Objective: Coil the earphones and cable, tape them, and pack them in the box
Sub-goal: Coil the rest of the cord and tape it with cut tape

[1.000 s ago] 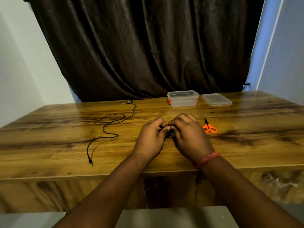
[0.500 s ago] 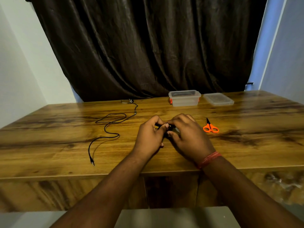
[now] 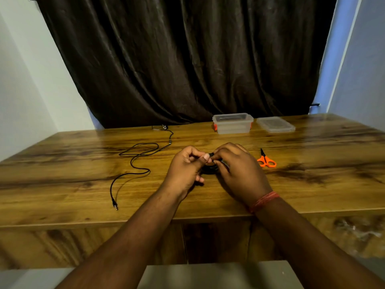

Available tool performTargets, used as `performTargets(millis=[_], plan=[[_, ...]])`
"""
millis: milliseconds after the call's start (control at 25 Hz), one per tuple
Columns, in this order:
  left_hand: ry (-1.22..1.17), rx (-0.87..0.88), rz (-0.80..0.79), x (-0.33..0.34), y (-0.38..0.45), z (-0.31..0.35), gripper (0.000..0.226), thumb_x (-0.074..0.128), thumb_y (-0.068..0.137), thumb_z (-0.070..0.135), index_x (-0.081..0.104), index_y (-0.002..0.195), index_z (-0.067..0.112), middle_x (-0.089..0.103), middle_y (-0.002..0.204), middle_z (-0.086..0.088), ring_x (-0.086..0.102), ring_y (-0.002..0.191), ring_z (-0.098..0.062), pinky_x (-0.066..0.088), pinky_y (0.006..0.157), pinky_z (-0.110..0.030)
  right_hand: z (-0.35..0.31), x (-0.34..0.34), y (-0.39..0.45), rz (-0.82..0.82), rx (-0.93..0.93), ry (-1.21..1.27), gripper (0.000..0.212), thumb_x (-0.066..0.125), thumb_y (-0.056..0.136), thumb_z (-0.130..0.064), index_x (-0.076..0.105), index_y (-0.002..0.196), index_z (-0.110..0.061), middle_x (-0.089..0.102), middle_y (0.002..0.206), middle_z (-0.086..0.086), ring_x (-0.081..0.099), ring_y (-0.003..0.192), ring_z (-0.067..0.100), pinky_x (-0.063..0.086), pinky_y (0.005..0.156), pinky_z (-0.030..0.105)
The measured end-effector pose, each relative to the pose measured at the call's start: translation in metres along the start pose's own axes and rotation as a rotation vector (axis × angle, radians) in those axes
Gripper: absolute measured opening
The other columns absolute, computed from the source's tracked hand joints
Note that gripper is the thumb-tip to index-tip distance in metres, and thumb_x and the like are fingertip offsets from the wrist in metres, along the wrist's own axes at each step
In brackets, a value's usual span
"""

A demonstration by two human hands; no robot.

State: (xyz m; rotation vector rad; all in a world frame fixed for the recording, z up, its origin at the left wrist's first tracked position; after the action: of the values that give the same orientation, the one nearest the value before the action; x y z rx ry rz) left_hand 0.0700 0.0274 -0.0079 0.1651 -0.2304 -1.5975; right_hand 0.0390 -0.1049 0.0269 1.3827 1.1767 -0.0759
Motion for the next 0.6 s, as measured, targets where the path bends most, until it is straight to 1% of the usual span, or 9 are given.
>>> performTargets(millis=[240,440,520,600], plan=[[-0.069,-0.044,0.008,-0.001,0.003,-0.005,0.010,0.063,0.093,0.010,0.057,0.085,0.010,0.071,0.080,-0.007,0.040,0.036,-0.008,0.039,0.036,-0.021,-0.004,-0.001,0.000,0.010,-0.031,-0.030,0.007,0.061,0.091,-0.019,0.067,0.095,-0.020,0.061,0.100,-0.003,0.055,0.096,0.018,0.050,0.077,0.040],[-0.074,-0.067,0.007,0.000,0.003,-0.007,0.012,0.067,0.091,0.015,0.057,0.085,0.011,0.070,0.080,-0.008,0.039,0.036,-0.008,0.039,0.036,-0.022,-0.010,0.002,0.001,-0.010,-0.084,-0.117,0.011,0.055,0.093,-0.021,0.064,0.097,-0.018,0.060,0.102,-0.001,0.054,0.097,0.020,0.050,0.076,0.041],[-0.069,-0.073,0.010,0.000,0.002,-0.007,0.015,0.068,0.090,0.017,0.056,0.083,0.012,0.067,0.076,-0.010,0.039,0.035,-0.009,0.039,0.037,-0.022,-0.011,0.003,0.000,-0.026,-0.091,-0.142,0.012,0.055,0.091,-0.021,0.063,0.099,-0.018,0.060,0.104,-0.001,0.054,0.098,0.021,0.051,0.076,0.043],[-0.052,-0.071,0.012,0.000,0.002,-0.006,0.018,0.069,0.089,0.017,0.054,0.080,0.013,0.063,0.066,-0.006,0.040,0.034,-0.009,0.038,0.038,-0.023,-0.013,0.003,0.000,-0.030,-0.099,-0.155,0.012,0.056,0.090,-0.022,0.062,0.100,-0.018,0.059,0.104,0.000,0.055,0.098,0.022,0.051,0.076,0.044]])
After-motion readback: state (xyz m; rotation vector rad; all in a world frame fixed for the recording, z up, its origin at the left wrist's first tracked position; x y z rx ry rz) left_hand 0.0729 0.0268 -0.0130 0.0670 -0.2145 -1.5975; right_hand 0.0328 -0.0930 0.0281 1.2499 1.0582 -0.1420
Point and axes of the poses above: each hand's wrist, its own y-axis towards the middle knuckle, its own x-axis out of the palm, z = x × y, the point moved 9 cm from there along y, towards the middle knuckle
